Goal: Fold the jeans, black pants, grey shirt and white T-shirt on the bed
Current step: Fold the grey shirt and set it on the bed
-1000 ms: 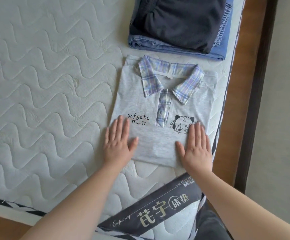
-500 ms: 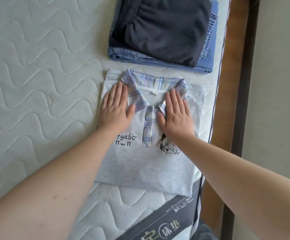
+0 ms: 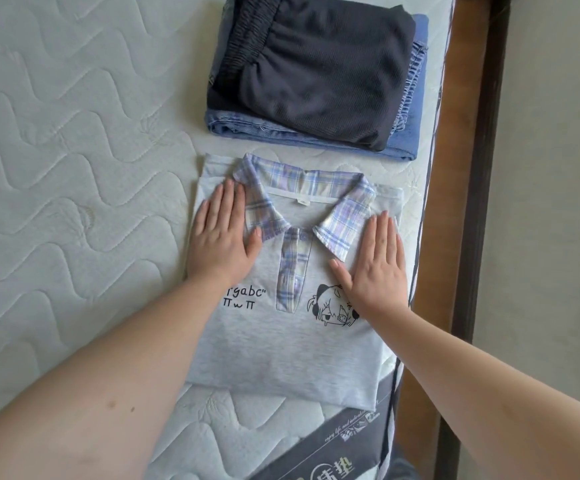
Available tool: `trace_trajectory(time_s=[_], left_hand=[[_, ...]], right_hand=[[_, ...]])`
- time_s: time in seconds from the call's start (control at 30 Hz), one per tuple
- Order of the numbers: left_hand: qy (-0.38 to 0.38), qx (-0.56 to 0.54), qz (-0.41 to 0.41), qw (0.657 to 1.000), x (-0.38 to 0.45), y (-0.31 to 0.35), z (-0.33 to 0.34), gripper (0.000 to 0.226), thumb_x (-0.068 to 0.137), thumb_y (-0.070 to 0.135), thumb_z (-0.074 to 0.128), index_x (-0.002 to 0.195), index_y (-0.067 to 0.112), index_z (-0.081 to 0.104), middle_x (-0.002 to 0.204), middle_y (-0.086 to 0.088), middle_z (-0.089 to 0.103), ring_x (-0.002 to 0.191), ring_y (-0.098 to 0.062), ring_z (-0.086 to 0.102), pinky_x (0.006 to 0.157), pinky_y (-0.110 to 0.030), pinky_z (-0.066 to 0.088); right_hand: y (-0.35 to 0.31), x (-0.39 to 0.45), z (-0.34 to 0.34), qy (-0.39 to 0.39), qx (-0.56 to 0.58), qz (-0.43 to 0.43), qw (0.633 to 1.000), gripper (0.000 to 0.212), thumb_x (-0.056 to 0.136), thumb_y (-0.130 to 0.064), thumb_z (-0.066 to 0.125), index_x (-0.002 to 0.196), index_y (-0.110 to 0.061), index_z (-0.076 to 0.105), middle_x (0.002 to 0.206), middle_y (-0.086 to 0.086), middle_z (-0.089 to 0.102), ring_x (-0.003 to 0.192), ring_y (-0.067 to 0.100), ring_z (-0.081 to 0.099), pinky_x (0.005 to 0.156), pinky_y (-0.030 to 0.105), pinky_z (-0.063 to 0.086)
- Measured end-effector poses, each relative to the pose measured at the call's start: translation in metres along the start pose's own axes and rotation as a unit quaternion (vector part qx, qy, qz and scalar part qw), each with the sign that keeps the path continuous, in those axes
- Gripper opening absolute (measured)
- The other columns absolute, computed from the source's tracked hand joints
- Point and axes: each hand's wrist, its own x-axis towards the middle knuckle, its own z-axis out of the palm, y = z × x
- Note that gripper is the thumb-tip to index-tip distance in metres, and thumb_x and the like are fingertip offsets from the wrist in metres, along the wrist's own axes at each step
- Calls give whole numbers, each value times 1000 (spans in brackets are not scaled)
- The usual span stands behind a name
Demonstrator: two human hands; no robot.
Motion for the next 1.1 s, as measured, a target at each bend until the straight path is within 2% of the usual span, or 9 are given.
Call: trace_trajectory(time_s=[0.13, 0.23, 0.3, 0.4, 0.53, 0.6, 0.73, 0.9, 1.1], left_hand=[[0, 2, -6, 1000, 0, 1, -2, 75, 96, 51, 17, 156, 7, 4, 164, -9, 1, 151, -18, -1, 123, -39, 6], [16, -57, 7, 998, 0, -1, -13, 69, 99, 48, 9, 156, 9, 3, 164, -6, 0, 151, -16, -2, 123, -39, 4], [65, -91, 48, 993, 3, -4, -21, 64, 102, 42, 14, 155, 8, 11, 163, -5, 7, 151, -17, 5, 123, -39, 6], [130, -51, 125, 982, 34, -1, -32, 57, 103, 35, 24, 153, 7, 24, 161, -7, 22, 149, -19, 18, 122, -39, 13], [51, 39, 215, 974, 71, 10, -28, 59, 103, 39, 21, 154, 11, 24, 161, -4, 22, 148, -18, 20, 122, -38, 14], [31, 44, 191, 980, 72, 9, -16, 63, 101, 45, 17, 156, 12, 17, 163, -4, 16, 150, -17, 15, 123, -38, 11], [64, 34, 133, 988, 70, 12, -5, 67, 99, 47, 25, 156, 12, 18, 163, -7, 16, 150, -20, 16, 122, -40, 15], [50, 19, 96, 994, 67, 14, -6, 72, 96, 54, 28, 156, 16, 15, 163, -13, 11, 150, -25, 12, 122, -43, 13], [72, -11, -51, 996, 30, 20, -11, 72, 101, 55, 7, 156, 9, 6, 164, -9, 7, 151, -20, 9, 122, -42, 11]], right_hand=[[4, -14, -3, -3, 19, -21, 1000, 88, 93, -66, -1, 153, -3, -7, 162, 14, -11, 150, 24, -13, 123, 39, -1], [-4, -8, -12, 35, 64, -14, 997, 75, 97, -57, -1, 154, -8, -4, 163, 8, -6, 150, 18, -11, 122, 35, -2], [-16, 8, -19, 69, 84, -19, 994, 67, 100, -49, 7, 154, -11, 0, 162, 3, -5, 149, 13, -10, 122, 32, -3], [-38, 45, -25, 84, 70, -79, 991, 62, 102, -42, 16, 155, -11, 10, 162, 1, 1, 149, 14, -3, 122, 32, -3], [-58, 82, -23, 44, 21, -151, 987, 64, 103, -47, 20, 156, -12, 9, 163, 4, 7, 151, 18, 2, 122, 33, -3], [-61, 87, -18, 32, 19, -134, 990, 70, 99, -55, 8, 156, -14, 6, 164, 2, 3, 151, 16, -1, 122, 32, -4], [-51, 80, -11, 66, 31, -51, 996, 76, 98, -58, 17, 156, -9, 8, 163, 7, 7, 151, 21, 3, 122, 35, 2], [-33, 66, -11, 67, 65, 27, 995, 82, 96, -62, 15, 155, -7, 4, 164, 10, 0, 151, 20, -1, 122, 35, -1], [-19, 42, -6, 75, 84, 56, 992, 80, 98, -60, 16, 155, -7, 1, 164, 8, -3, 151, 18, -4, 122, 36, 0]])
